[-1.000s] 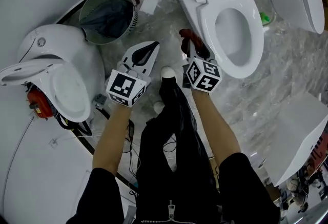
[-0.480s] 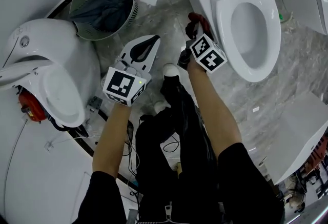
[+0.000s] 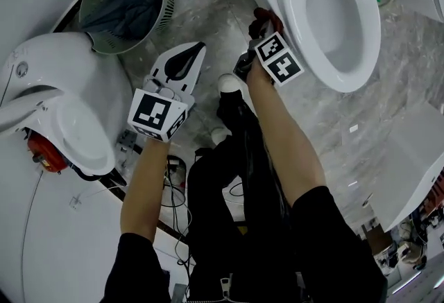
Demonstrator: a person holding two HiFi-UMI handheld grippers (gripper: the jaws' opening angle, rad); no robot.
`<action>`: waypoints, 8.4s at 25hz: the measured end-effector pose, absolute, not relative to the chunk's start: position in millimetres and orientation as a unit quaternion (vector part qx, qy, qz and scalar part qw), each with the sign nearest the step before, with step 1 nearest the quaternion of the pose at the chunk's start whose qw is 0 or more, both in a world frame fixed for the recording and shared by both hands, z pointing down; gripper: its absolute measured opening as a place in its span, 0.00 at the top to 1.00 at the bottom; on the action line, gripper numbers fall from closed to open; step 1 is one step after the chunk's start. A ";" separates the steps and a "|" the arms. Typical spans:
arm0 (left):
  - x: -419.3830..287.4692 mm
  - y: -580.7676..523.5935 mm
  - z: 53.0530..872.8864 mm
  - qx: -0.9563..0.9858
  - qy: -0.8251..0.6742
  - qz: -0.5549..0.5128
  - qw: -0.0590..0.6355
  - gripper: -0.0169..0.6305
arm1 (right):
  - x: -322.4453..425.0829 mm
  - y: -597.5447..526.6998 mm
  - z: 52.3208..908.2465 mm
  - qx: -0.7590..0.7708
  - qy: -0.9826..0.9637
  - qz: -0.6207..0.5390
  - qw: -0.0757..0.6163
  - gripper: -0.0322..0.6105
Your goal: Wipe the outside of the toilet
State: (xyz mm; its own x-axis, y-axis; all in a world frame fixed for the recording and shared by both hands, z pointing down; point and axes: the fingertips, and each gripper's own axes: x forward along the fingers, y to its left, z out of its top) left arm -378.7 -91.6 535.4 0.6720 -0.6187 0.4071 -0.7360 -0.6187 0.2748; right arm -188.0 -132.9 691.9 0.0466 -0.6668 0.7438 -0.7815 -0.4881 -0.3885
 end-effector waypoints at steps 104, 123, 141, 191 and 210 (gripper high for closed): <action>-464.3 -79.1 604.9 0.830 -0.446 0.174 0.288 0.96 | -205.7 -169.7 762.7 0.744 -0.463 0.461 0.142 0.79; -352.7 7.5 566.6 0.884 -0.351 0.206 0.229 0.96 | -115.2 -40.7 742.0 0.692 -0.529 0.474 0.129 0.80; -208.1 74.1 545.3 0.884 -0.350 0.204 0.236 0.96 | 28.0 47.0 728.8 0.580 -0.647 0.428 0.249 0.80; 159.0 130.6 230.6 0.596 -0.778 0.025 0.198 0.96 | 317.9 -56.3 391.2 0.172 -0.896 0.138 0.386 0.79; 193.3 -112.4 301.9 0.560 -0.793 -0.001 0.239 0.96 | 294.5 -264.8 437.5 0.113 -0.904 0.154 0.384 0.79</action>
State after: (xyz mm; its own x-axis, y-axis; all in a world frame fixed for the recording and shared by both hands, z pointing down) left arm 193.3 -112.4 301.9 -0.2576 -0.8889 0.3788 -0.8883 0.3721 0.2691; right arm 294.5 -264.8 437.5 -0.6800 -0.0858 0.7282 -0.3216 0.9274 -0.1911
